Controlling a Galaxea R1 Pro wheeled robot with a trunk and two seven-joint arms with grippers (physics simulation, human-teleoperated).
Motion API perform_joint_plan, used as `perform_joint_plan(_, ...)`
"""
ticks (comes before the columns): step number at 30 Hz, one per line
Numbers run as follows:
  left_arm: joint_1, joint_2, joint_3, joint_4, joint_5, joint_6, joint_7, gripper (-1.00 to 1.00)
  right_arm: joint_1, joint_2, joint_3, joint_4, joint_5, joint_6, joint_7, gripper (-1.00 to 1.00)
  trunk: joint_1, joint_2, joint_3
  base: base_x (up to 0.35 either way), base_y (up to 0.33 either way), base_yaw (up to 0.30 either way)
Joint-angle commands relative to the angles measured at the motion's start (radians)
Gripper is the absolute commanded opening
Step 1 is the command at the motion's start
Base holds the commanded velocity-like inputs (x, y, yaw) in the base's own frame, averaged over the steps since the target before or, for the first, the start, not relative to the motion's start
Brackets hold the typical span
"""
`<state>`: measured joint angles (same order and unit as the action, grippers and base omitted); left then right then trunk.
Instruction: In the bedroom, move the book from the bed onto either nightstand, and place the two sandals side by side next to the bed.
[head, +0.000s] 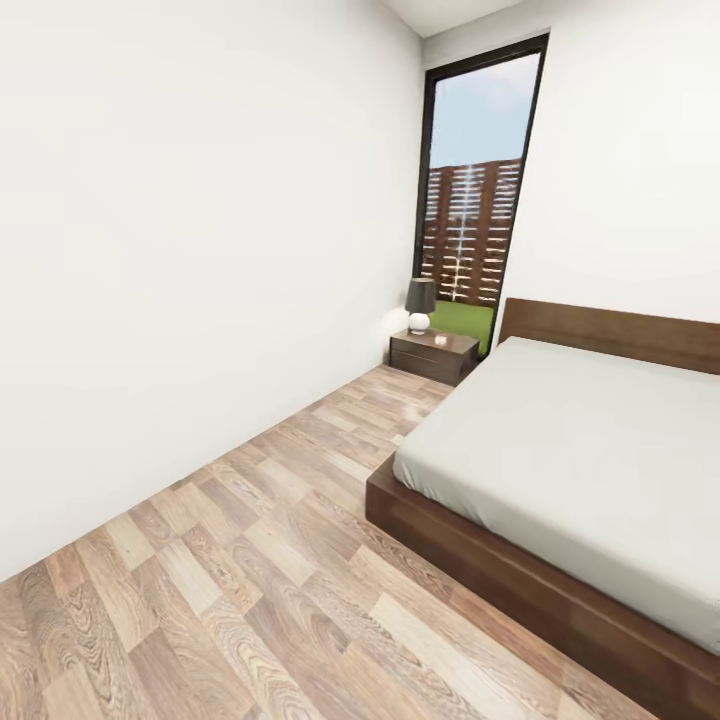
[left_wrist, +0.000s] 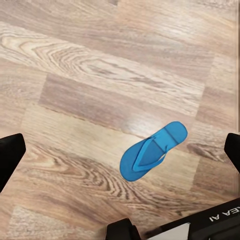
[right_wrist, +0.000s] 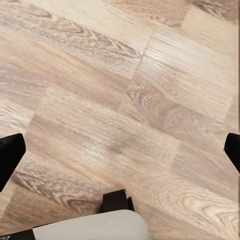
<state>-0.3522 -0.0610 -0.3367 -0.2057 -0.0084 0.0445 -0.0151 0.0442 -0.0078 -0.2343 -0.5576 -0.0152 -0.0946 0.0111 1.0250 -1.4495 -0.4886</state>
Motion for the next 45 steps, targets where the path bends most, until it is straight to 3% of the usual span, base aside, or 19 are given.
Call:
perform_joint_plan(1,0.0,0.0,-0.001,-0.001,-0.001,0.005,-0.002,1.0,0.0,0.0,-0.001,-0.001,-0.001,-0.002,0.001,1.0,0.0,0.0,-0.001,0.0,-0.146,0.0)
perform_joint_plan(45,0.001,0.001,-0.001,-0.001,-0.001,0.005,-0.002,1.0,0.0,0.0,-0.002,-0.005,-0.005,-0.002,0.01,1.0,0.0,0.0,-0.001,0.0,-0.013,0.0)
